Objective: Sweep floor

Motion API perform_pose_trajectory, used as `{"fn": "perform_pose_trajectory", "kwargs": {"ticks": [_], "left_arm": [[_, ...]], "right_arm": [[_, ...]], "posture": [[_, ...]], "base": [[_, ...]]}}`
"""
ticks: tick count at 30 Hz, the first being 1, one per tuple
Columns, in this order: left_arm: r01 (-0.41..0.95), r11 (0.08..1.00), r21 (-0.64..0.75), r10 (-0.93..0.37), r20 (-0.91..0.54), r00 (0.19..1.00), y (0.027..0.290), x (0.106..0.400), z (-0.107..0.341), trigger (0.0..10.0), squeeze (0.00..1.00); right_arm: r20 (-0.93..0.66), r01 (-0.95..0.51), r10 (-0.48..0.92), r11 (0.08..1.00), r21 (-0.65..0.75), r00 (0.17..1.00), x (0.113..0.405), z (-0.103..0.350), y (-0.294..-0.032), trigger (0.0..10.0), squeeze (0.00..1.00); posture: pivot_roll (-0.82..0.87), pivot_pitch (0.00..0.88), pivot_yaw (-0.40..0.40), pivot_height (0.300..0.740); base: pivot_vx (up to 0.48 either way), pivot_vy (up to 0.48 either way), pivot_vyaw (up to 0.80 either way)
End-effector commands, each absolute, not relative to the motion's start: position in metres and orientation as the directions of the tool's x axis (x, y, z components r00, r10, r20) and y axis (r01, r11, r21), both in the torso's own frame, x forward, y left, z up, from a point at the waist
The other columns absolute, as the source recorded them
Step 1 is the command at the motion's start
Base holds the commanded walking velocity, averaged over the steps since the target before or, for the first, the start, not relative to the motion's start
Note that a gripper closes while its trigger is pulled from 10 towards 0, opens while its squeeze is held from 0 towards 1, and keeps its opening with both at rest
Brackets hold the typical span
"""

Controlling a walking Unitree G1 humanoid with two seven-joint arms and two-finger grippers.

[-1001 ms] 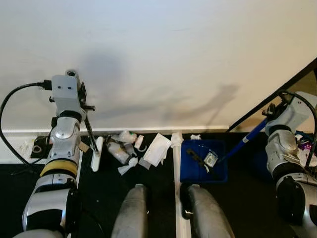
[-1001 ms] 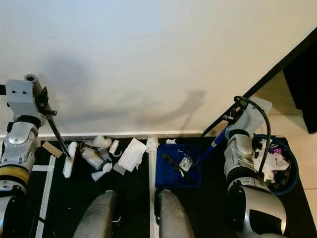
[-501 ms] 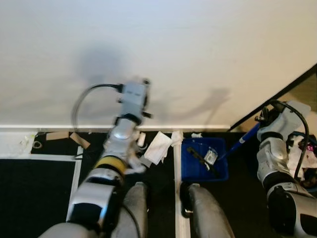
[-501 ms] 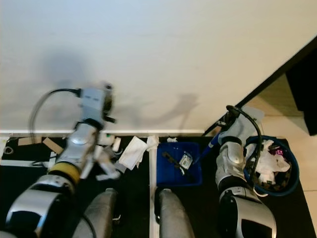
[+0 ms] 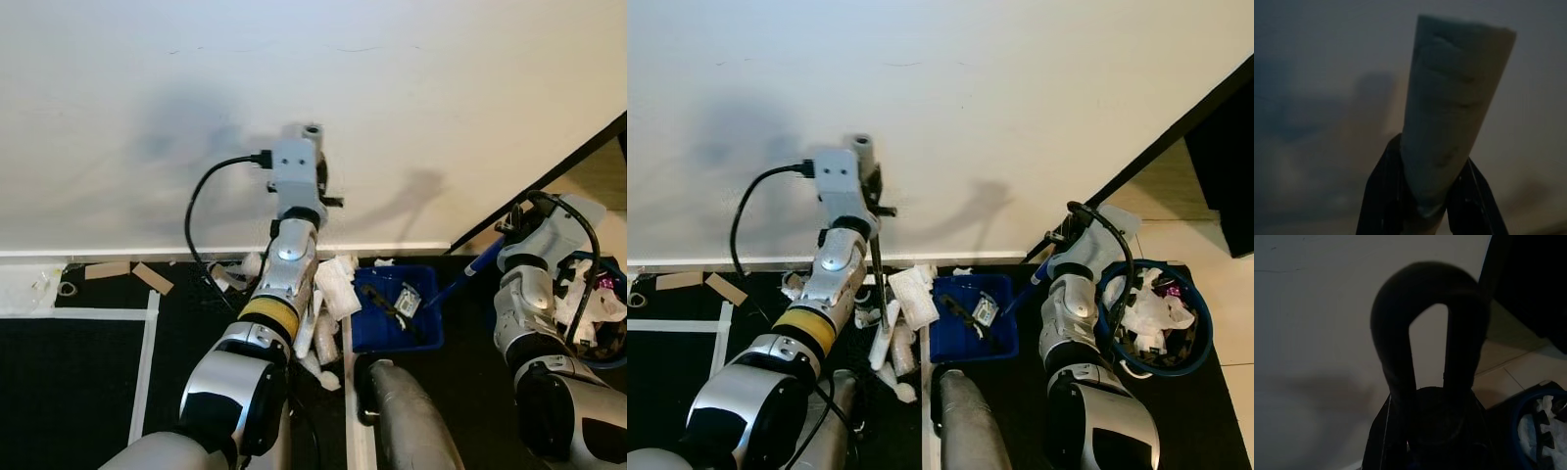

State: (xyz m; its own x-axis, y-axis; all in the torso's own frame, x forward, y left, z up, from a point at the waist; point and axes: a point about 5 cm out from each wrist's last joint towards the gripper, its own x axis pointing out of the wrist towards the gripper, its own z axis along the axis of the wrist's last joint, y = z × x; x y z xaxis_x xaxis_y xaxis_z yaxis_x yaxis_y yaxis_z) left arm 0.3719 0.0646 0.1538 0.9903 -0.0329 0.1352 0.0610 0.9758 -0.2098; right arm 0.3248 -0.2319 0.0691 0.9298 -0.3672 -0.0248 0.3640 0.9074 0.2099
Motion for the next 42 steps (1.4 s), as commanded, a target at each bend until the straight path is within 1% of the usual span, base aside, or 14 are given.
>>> {"fn": "perform_pose_trajectory", "kwargs": {"ticks": [1, 7, 12, 16, 18, 19, 20, 23, 26, 29, 30, 32, 34, 42], "left_arm": [[0.300, 0.817, -0.493, -0.202, 0.244, 0.949, -0.051, 0.343, 0.215, 10.0, 0.00], [0.338, 0.710, -0.617, -0.225, 0.256, 0.940, -0.071, 0.336, 0.250, 10.0, 0.00], [0.379, 0.690, -0.617, -0.256, 0.281, 0.925, -0.070, 0.336, 0.257, 10.0, 0.00], [0.457, 0.773, -0.440, -0.364, 0.282, 0.887, -0.045, 0.347, 0.242, 10.0, 0.00], [0.493, 0.845, -0.207, -0.453, 0.213, 0.866, -0.016, 0.353, 0.215, 10.0, 0.00], [0.493, 0.845, -0.207, -0.453, 0.213, 0.866, -0.016, 0.353, 0.215, 10.0, 0.00], [0.475, 0.868, -0.148, -0.447, 0.183, 0.875, 0.008, 0.357, 0.202, 10.0, 0.00], [0.300, 0.942, -0.148, -0.268, 0.203, 0.942, 0.092, 0.370, 0.191, 10.0, 0.00], [0.159, 0.976, -0.147, -0.120, 0.245, 0.962, 0.143, 0.373, 0.196, 10.0, 0.00], [0.081, 0.977, -0.196, -0.027, 0.266, 0.964, 0.171, 0.371, 0.202, 10.0, 0.00], [0.004, 0.970, -0.243, 0.069, 0.288, 0.955, 0.202, 0.366, 0.208, 10.0, 0.00], [0.004, 0.970, -0.243, 0.069, 0.288, 0.955, 0.202, 0.366, 0.208, 10.0, 0.00], [-0.064, 0.961, -0.270, 0.159, 0.347, 0.924, 0.245, 0.350, 0.221, 10.0, 0.00], [-0.039, 0.953, -0.299, 0.153, 0.369, 0.917, 0.254, 0.340, 0.221, 10.0, 0.00]], "right_arm": [[-0.174, 0.378, -0.339, 0.876, 0.299, 0.924, 0.312, 0.038, -0.211, 10.0, 0.00], [-0.193, 0.385, -0.339, 0.873, 0.301, 0.921, 0.310, 0.035, -0.211, 10.0, 0.00], [-0.196, 0.384, -0.337, 0.872, 0.305, 0.921, 0.310, 0.035, -0.212, 10.0, 0.00], [-0.206, 0.377, -0.326, 0.877, 0.300, 0.923, 0.310, 0.034, -0.213, 10.0, 0.00], [-0.213, 0.376, -0.323, 0.878, 0.296, 0.922, 0.309, 0.033, -0.215, 10.0, 0.00], [-0.213, 0.376, -0.323, 0.878, 0.296, 0.922, 0.309, 0.033, -0.215, 10.0, 0.00], [-0.213, 0.379, -0.326, 0.877, 0.297, 0.921, 0.309, 0.033, -0.217, 10.0, 0.00], [-0.198, 0.384, -0.335, 0.864, 0.326, 0.921, 0.309, 0.035, -0.224, 10.0, 0.00], [-0.164, 0.364, -0.325, 0.852, 0.376, 0.931, 0.310, 0.039, -0.227, 10.0, 0.00], [-0.154, 0.357, -0.322, 0.825, 0.439, 0.934, 0.311, 0.041, -0.228, 10.0, 0.00], [-0.134, 0.323, -0.297, 0.806, 0.495, 0.946, 0.313, 0.042, -0.226, 10.0, 0.00], [-0.134, 0.323, -0.297, 0.806, 0.495, 0.946, 0.313, 0.042, -0.226, 10.0, 0.00], [-0.076, 0.241, -0.239, 0.802, 0.547, 0.968, 0.315, 0.046, -0.222, 10.0, 0.00], [-0.049, 0.197, -0.207, 0.789, 0.582, 0.977, 0.313, 0.045, -0.220, 10.0, 0.00]], "posture": [[0.07, 0.302, -0.024, 0.740], [0.08, 0.282, -0.035, 0.740], [0.08, 0.273, -0.036, 0.740], [0.09, 0.233, -0.037, 0.740], [0.09, 0.211, -0.039, 0.740], [0.09, 0.211, -0.039, 0.740], [0.10, 0.203, -0.039, 0.740], [0.10, 0.164, -0.045, 0.740], [0.10, 0.143, -0.049, 0.740], [0.10, 0.126, -0.048, 0.740], [0.10, 0.100, -0.043, 0.740], [0.10, 0.100, -0.043, 0.740], [0.09, 0.082, -0.041, 0.740], [0.10, 0.078, -0.043, 0.740]], "base": [[0.000, 0.000, 0.00], [0.000, 0.000, 0.00], [0.000, 0.000, 0.00], [0.000, 0.000, 0.00], [0.000, 0.000, 0.00], [0.000, 0.000, 0.00], [0.000, 0.000, 0.00], [0.000, 0.000, 0.00], [0.000, 0.000, 0.00], [0.000, 0.000, 0.00], [0.000, 0.000, 0.00], [0.000, 0.000, 0.00], [0.000, 0.000, 0.00], [0.000, 0.000, 0.00]]}}
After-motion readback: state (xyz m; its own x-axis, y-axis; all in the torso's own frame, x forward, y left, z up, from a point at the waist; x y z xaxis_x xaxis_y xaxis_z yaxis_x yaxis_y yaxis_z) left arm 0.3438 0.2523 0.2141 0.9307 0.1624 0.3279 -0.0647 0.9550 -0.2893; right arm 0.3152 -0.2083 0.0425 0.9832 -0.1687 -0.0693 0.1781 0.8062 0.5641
